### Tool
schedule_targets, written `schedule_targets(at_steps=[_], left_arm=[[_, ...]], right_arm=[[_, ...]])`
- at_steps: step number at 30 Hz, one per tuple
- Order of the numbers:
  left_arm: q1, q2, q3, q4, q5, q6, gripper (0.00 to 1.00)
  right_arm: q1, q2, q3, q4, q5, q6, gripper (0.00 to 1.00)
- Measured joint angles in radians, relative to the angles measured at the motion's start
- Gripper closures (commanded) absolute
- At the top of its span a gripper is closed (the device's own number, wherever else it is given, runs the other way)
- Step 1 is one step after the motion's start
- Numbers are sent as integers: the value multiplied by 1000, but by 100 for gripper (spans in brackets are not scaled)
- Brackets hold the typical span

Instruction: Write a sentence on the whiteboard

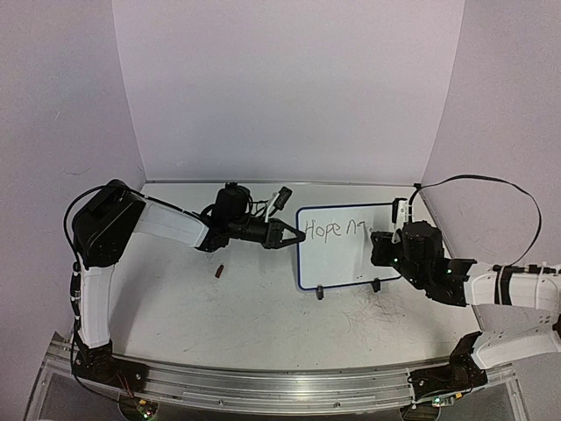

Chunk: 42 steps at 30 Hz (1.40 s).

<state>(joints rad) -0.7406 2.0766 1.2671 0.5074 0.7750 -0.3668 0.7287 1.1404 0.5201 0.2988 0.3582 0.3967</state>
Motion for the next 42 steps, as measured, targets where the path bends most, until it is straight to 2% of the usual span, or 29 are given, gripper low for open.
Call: schedule_targets(at_steps=[19,42], left_arm=[[0,0,0,0,-1,0,100],[0,-2,-6,0,-8,0,100]], right_arm=[[-4,23,-4,65,-41,-53,100],[-4,6,-17,-27,-101,65,100]])
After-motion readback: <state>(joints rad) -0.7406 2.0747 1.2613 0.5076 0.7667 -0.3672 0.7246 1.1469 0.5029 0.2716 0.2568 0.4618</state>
